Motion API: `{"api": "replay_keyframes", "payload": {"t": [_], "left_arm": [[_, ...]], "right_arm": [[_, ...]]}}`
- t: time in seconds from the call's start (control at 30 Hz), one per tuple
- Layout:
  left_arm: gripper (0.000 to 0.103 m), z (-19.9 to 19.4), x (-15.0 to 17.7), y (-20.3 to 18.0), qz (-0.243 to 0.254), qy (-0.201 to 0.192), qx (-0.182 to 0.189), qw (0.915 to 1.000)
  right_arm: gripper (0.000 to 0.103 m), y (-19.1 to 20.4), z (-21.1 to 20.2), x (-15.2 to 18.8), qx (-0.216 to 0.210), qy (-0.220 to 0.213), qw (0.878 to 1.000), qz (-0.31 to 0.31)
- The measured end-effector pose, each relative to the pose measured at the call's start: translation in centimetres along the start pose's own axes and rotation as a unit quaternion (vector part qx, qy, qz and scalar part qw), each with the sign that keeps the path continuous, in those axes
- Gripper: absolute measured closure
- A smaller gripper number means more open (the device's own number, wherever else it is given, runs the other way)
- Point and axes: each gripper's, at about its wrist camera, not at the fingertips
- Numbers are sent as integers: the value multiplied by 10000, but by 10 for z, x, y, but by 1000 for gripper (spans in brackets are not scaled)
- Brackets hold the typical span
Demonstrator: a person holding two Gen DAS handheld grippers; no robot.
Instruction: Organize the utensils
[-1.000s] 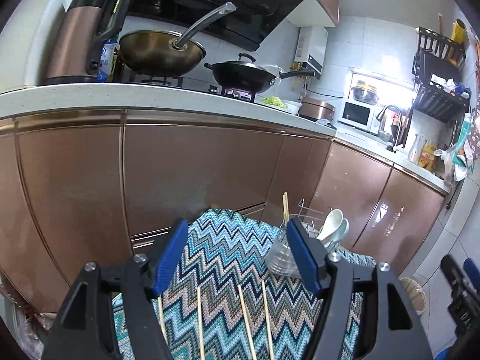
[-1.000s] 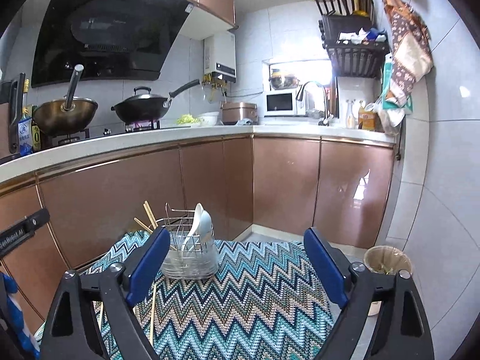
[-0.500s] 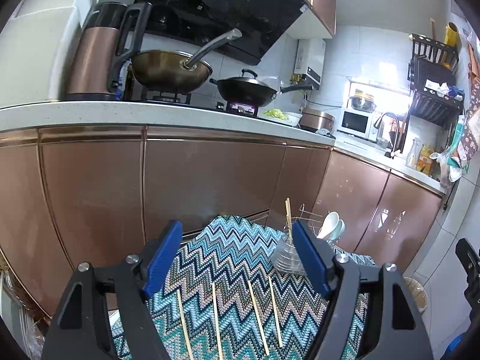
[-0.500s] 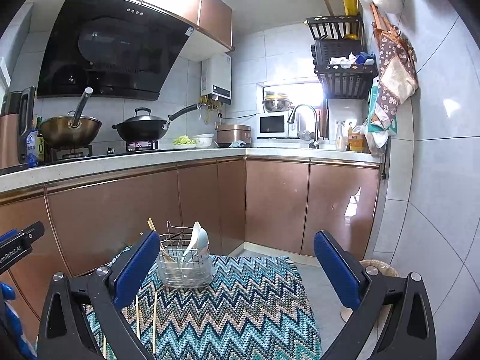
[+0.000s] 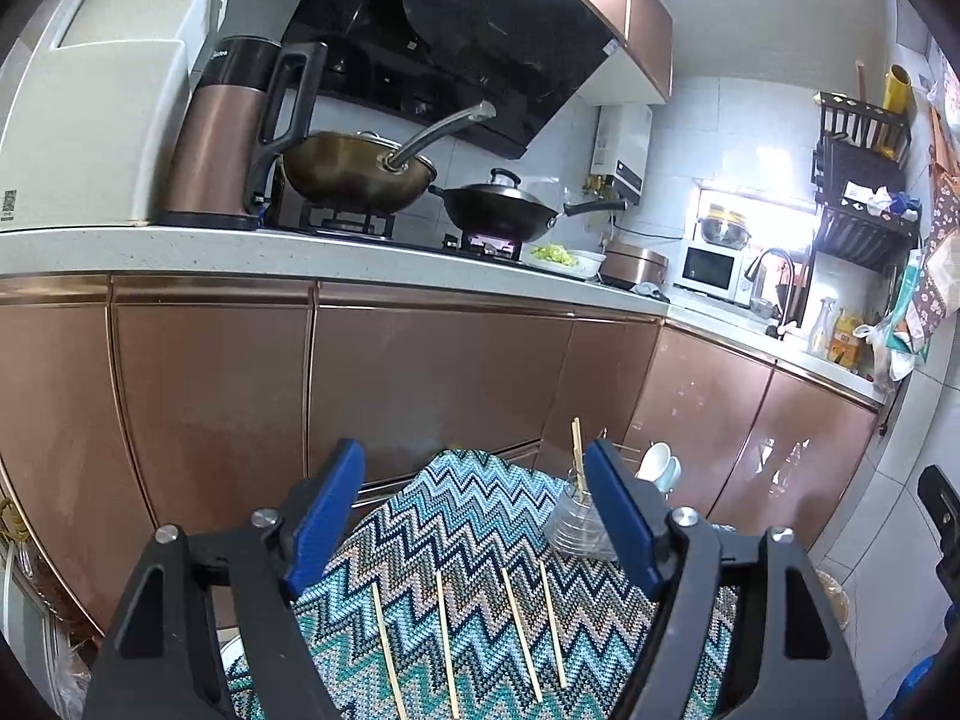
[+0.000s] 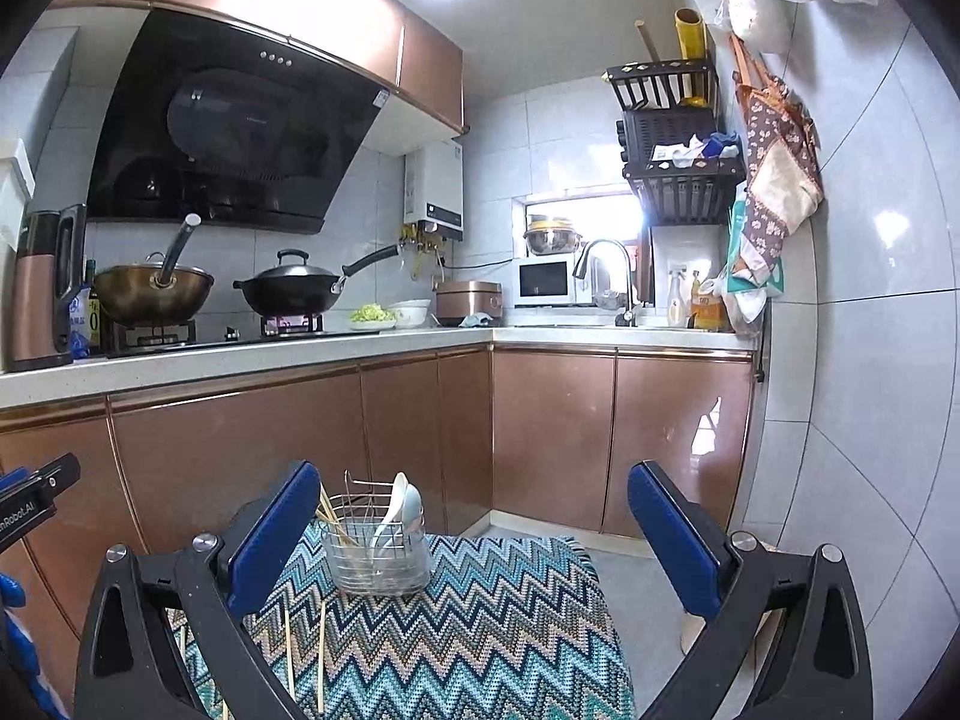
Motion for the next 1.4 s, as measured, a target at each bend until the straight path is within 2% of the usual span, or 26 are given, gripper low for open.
{"api": "replay_keyframes", "payload": {"t": [0.47,0.9,1.07,1.17,1.23,1.33,1.4], "left_arm": [[28,-7,-6,11,-67,-196,-153,9997],[28,22,4,23,-321,82,-423,9986],[28,44,9,40,-520,194,-695,9960],[28,67,18,51,-573,469,-798,9941],[28,84,27,54,-565,756,-742,9928],[29,115,43,53,-550,1421,-384,9876],[29,140,56,49,-598,2009,-35,9778]], "right_arm": [[0,-8,-4,0,52,-21,9999,115],[0,-18,22,12,144,218,9995,169],[0,-26,46,23,216,459,9985,211],[0,-28,65,34,224,687,9971,238],[0,-26,76,42,171,844,9960,227],[0,-17,102,55,-218,1275,9914,184],[1,-9,120,64,-610,1599,9850,242]]}}
Point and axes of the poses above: each gripper's, at about its wrist camera, not at the fingertips, and z roughly the way its jaws point, y to its left, x to its underside, and after that the axes turned 7 degrees about -x, right-handed
